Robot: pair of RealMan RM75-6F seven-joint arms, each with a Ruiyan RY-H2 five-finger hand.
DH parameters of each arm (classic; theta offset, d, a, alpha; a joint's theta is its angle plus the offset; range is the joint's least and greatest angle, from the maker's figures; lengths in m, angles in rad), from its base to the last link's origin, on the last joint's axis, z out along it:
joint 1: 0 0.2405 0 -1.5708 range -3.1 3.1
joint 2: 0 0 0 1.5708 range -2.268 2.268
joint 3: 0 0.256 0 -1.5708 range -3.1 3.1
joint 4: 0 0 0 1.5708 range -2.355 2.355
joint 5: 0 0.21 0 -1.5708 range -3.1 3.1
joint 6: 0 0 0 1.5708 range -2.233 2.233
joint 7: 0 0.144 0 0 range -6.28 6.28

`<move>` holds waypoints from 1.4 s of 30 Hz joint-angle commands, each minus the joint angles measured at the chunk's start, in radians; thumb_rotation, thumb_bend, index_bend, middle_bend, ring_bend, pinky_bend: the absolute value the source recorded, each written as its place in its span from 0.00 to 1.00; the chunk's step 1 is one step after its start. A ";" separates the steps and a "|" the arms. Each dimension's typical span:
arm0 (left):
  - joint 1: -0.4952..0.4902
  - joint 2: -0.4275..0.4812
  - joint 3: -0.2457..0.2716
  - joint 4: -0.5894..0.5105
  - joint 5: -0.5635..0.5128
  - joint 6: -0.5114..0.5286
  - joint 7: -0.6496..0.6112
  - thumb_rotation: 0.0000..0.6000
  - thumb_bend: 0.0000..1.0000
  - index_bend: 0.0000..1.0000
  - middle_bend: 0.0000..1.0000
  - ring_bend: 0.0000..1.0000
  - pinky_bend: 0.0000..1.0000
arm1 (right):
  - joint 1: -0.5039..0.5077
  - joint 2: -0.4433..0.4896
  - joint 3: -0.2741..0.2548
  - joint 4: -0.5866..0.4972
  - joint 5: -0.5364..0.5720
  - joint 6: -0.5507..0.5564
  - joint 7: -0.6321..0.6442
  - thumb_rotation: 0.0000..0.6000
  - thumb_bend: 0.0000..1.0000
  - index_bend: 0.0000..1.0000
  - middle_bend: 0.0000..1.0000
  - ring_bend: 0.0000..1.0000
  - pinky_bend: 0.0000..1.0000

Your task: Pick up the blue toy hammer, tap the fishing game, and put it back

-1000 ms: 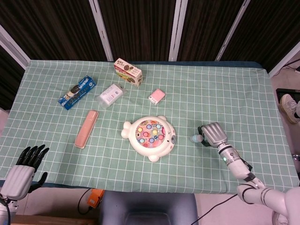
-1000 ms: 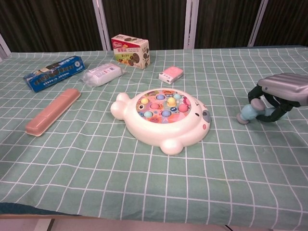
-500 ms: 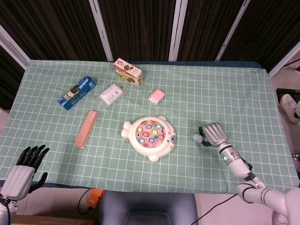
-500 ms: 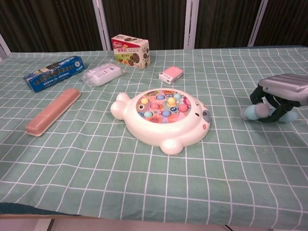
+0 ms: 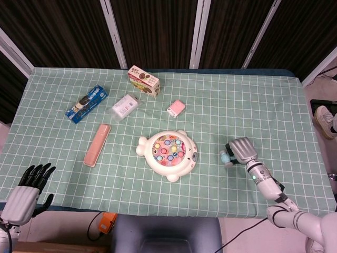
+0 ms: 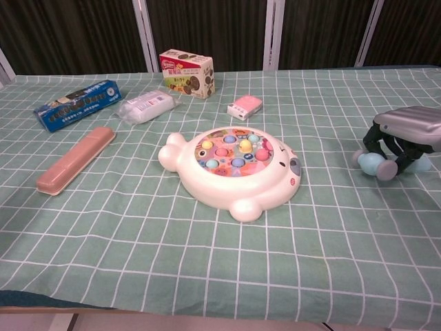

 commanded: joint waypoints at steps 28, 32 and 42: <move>-0.001 -0.001 0.001 0.000 -0.001 -0.002 0.004 1.00 0.42 0.00 0.04 0.01 0.04 | -0.018 -0.006 0.033 0.029 0.013 0.017 -0.060 1.00 0.38 0.54 0.50 0.58 0.64; -0.001 -0.001 0.000 0.000 -0.002 -0.002 0.004 1.00 0.42 0.00 0.04 0.01 0.04 | -0.018 -0.007 0.042 0.032 0.022 0.013 -0.058 1.00 0.37 0.48 0.46 0.52 0.60; -0.001 -0.001 0.000 -0.001 -0.003 -0.003 0.006 1.00 0.42 0.00 0.04 0.01 0.04 | -0.013 0.002 0.063 0.010 0.044 0.003 -0.081 1.00 0.36 0.41 0.40 0.41 0.59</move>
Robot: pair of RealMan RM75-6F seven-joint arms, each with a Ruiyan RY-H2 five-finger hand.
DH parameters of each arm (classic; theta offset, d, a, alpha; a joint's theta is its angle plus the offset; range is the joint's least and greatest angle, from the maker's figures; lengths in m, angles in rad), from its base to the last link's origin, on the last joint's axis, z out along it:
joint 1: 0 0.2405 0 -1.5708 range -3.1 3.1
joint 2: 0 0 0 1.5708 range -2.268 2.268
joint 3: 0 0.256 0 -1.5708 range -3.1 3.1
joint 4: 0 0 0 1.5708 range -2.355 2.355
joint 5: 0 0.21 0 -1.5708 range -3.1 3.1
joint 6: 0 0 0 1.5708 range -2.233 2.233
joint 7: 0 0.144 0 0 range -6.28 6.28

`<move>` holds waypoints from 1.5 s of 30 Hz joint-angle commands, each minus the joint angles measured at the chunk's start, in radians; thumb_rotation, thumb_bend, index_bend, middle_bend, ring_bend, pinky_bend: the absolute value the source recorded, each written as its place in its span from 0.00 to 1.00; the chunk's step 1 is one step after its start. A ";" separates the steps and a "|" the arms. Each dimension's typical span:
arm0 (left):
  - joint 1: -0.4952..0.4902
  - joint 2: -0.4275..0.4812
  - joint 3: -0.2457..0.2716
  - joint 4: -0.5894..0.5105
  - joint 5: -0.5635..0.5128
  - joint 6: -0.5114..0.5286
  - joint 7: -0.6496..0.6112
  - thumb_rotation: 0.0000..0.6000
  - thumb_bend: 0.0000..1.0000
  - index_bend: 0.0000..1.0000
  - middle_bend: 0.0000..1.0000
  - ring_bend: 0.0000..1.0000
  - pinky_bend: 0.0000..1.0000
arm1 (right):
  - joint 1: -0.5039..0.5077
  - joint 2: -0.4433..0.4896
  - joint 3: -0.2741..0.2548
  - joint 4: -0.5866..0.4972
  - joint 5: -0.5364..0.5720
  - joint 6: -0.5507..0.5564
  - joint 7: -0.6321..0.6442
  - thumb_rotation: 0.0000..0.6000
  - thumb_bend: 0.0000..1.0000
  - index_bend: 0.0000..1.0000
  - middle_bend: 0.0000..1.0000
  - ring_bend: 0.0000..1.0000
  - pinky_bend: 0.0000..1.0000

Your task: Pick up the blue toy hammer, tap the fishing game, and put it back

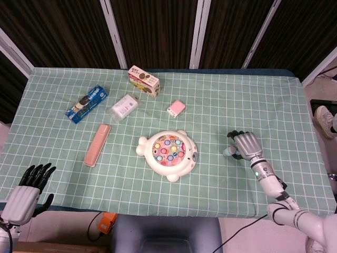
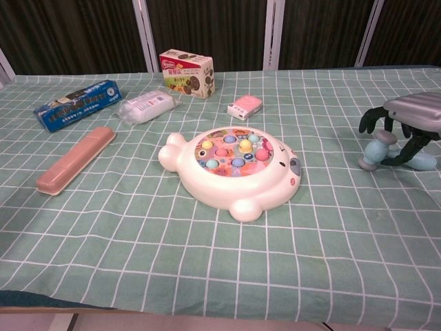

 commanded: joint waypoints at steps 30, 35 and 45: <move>0.000 0.000 0.003 -0.001 0.007 0.001 0.000 1.00 0.42 0.00 0.04 0.01 0.04 | -0.030 0.061 -0.029 -0.102 -0.052 0.056 -0.030 1.00 0.36 0.42 0.40 0.41 0.59; -0.001 0.000 0.003 -0.002 0.007 0.001 0.001 1.00 0.42 0.00 0.04 0.01 0.04 | -0.039 0.069 -0.044 -0.120 -0.065 0.066 -0.043 1.00 0.36 0.42 0.40 0.41 0.59; -0.001 0.000 0.004 -0.001 0.010 0.002 0.001 1.00 0.42 0.00 0.04 0.01 0.04 | -0.056 0.079 -0.057 -0.140 -0.088 0.098 -0.066 1.00 0.36 0.42 0.40 0.41 0.59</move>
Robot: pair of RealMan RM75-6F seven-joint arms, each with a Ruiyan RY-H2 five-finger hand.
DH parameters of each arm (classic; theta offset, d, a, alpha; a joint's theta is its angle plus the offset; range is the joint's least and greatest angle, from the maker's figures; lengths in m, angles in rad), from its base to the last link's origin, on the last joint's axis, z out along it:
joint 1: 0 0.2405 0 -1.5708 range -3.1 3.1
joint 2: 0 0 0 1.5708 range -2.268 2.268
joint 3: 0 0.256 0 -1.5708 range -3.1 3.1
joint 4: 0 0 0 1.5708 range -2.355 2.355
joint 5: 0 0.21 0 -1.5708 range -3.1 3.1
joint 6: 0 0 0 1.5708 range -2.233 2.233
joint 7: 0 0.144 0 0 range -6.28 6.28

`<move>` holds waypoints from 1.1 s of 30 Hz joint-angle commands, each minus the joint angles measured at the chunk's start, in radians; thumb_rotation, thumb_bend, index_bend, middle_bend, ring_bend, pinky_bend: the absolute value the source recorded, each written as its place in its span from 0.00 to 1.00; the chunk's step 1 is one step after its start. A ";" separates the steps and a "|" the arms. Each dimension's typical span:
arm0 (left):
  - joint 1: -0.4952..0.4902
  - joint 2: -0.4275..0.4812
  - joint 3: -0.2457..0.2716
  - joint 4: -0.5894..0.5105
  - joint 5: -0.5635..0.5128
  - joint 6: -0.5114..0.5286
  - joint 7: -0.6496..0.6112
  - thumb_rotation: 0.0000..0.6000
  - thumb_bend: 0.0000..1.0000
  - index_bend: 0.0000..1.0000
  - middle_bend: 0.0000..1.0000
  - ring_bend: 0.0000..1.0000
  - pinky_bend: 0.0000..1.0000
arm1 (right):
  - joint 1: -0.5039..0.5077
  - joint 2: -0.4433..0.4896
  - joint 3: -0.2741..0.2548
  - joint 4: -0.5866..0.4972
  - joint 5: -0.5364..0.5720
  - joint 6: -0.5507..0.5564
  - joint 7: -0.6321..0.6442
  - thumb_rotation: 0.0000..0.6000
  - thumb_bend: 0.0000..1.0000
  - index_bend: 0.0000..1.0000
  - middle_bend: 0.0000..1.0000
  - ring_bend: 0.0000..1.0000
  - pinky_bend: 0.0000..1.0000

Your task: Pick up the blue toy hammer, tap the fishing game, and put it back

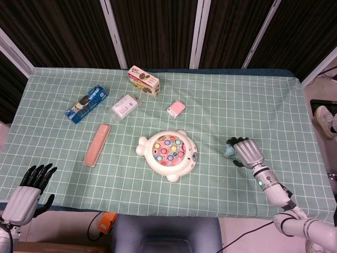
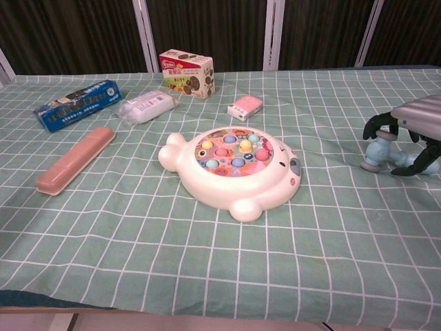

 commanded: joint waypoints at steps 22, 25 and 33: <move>0.001 0.000 0.002 -0.001 0.006 0.004 0.001 1.00 0.42 0.00 0.04 0.01 0.04 | -0.018 0.018 -0.010 -0.027 -0.028 0.029 -0.024 1.00 0.36 0.42 0.40 0.41 0.60; 0.001 0.000 0.003 0.000 0.007 0.005 -0.001 1.00 0.42 0.00 0.04 0.01 0.04 | -0.021 0.023 -0.013 -0.038 -0.033 0.034 -0.030 1.00 0.36 0.42 0.40 0.41 0.60; 0.002 0.001 0.004 0.001 0.009 0.006 -0.004 1.00 0.42 0.00 0.04 0.01 0.04 | -0.027 0.031 -0.020 -0.060 -0.044 0.043 -0.051 1.00 0.36 0.42 0.40 0.41 0.60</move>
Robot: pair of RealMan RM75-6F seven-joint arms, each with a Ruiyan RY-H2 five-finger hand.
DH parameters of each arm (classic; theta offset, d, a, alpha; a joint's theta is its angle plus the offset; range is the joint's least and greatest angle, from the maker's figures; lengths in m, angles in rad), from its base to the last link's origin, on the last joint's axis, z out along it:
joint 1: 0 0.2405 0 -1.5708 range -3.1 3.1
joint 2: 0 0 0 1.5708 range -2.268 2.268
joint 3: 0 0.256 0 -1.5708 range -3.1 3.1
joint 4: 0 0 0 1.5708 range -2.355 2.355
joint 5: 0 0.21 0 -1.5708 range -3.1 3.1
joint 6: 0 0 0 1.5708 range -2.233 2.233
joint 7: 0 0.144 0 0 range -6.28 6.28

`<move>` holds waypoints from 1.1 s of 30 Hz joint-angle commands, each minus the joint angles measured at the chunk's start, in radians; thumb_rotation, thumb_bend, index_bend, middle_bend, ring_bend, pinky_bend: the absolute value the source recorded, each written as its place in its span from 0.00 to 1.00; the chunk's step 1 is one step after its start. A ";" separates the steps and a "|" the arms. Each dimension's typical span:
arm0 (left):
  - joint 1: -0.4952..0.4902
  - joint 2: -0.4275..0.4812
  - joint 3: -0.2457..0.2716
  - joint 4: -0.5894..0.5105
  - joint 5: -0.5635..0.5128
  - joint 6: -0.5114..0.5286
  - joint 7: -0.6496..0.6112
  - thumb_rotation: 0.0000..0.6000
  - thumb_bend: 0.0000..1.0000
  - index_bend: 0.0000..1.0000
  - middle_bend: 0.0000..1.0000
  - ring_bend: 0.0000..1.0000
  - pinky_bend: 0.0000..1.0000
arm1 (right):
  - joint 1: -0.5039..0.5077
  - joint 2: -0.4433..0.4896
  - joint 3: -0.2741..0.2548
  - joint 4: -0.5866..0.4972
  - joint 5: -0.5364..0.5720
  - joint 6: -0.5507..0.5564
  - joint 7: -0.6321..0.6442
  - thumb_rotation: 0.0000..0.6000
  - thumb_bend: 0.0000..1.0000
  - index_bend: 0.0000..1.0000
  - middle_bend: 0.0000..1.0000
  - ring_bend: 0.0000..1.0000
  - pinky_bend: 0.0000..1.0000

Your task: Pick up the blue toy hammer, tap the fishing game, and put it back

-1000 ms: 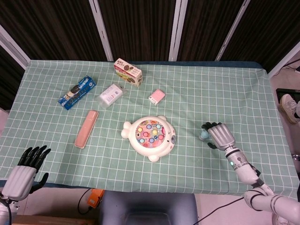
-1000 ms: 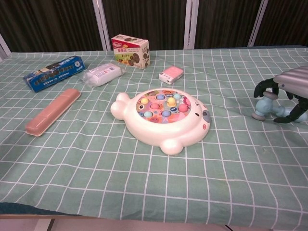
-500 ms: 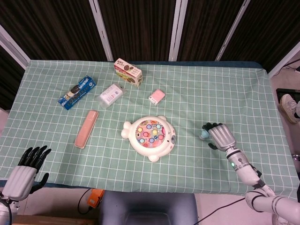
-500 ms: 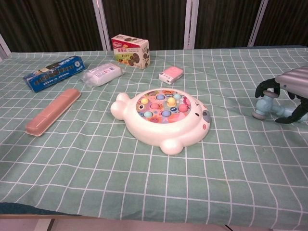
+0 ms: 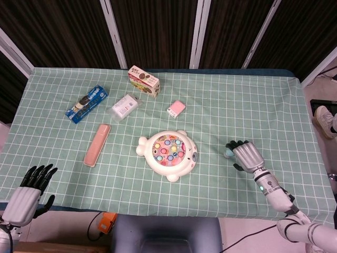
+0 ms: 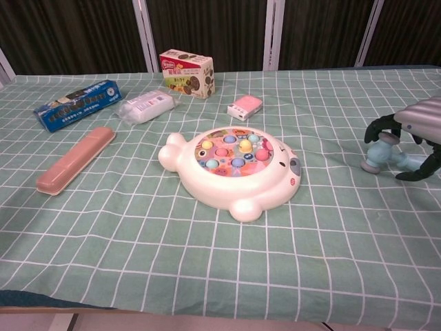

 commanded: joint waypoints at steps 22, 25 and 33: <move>0.001 0.000 0.002 0.000 0.004 0.001 0.001 1.00 0.42 0.00 0.04 0.01 0.04 | -0.020 0.017 0.003 -0.008 -0.006 0.024 0.017 1.00 0.36 0.42 0.40 0.41 0.60; 0.001 0.000 0.002 0.000 0.003 0.001 0.002 1.00 0.42 0.00 0.04 0.01 0.04 | -0.024 0.022 0.004 -0.010 -0.013 0.036 0.021 1.00 0.36 0.38 0.40 0.41 0.60; 0.003 0.000 0.002 0.000 0.004 0.006 0.002 1.00 0.42 0.00 0.04 0.01 0.04 | -0.091 0.074 0.013 -0.099 -0.071 0.221 0.033 1.00 0.36 0.29 0.36 0.39 0.60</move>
